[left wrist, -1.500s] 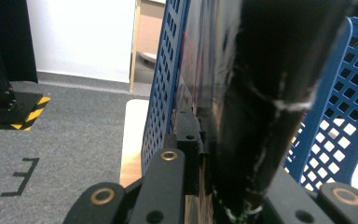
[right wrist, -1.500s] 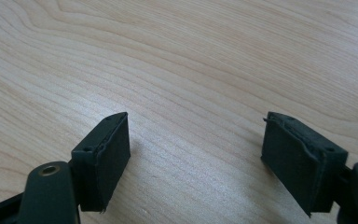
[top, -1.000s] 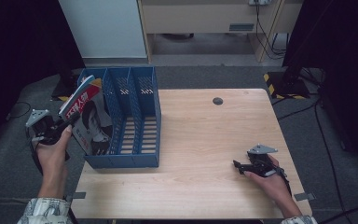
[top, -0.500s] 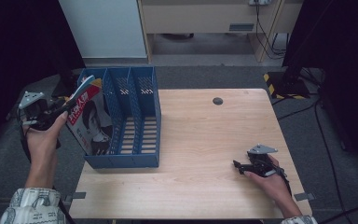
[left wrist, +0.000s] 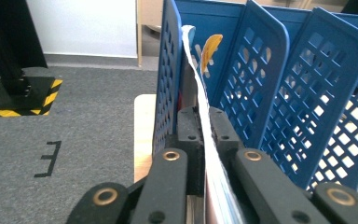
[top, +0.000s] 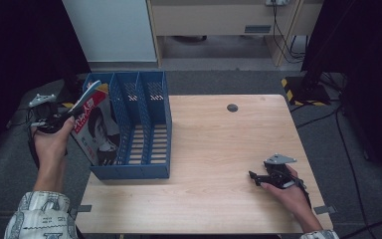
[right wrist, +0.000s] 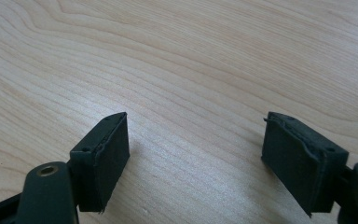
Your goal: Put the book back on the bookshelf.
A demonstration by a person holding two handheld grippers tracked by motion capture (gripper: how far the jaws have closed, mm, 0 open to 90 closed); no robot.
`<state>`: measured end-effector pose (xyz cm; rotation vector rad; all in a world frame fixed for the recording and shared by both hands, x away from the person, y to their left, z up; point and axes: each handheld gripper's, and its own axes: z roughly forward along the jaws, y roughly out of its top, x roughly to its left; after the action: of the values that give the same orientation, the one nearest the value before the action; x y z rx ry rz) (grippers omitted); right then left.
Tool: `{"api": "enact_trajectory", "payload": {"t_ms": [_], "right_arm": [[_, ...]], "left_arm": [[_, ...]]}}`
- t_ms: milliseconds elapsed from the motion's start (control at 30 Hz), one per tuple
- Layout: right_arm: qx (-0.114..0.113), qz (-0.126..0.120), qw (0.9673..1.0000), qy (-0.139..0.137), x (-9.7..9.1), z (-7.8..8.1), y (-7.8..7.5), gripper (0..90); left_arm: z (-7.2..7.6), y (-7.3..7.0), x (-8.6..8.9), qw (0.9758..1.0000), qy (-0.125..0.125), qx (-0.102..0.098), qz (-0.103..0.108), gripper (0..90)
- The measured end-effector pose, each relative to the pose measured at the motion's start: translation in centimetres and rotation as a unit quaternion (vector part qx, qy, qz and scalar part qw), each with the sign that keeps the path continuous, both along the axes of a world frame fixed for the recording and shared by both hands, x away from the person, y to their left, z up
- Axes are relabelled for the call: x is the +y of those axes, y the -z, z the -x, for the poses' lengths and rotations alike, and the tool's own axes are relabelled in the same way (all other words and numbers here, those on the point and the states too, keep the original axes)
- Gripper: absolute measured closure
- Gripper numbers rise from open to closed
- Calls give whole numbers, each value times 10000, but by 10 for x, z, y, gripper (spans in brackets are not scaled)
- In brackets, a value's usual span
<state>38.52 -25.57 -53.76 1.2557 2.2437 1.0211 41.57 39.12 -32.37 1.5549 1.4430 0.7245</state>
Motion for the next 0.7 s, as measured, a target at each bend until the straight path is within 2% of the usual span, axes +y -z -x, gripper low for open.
{"api": "enact_trajectory", "payload": {"t_ms": [100, 267, 400, 567, 633, 700], "right_arm": [[-2, 2, 10000, -2, 0, 0, 0, 231], [-2, 4, 10000, -4, 0, 0, 0, 232], [2, 0, 10000, 2, 0, 0, 0, 233], [-3, 1, 10000, -3, 0, 0, 0, 233], [7, -13, 10000, 10, 0, 0, 0, 233], [16, -21, 10000, 15, 0, 0, 0, 233]], "left_arm": [[1, 0, 0, 9999, -22, -99, -29, 865], [4, -1, 0, 9992, -69, -378, 65, 866], [6, -2, -1, 9982, -115, -587, 31, 867], [5, 1, -2, 9956, -322, -873, 89, 868], [3, 3, -2, 9945, -331, -981, 168, 868], [1, 5, -4, 9941, -305, -1028, 157, 867]]}}
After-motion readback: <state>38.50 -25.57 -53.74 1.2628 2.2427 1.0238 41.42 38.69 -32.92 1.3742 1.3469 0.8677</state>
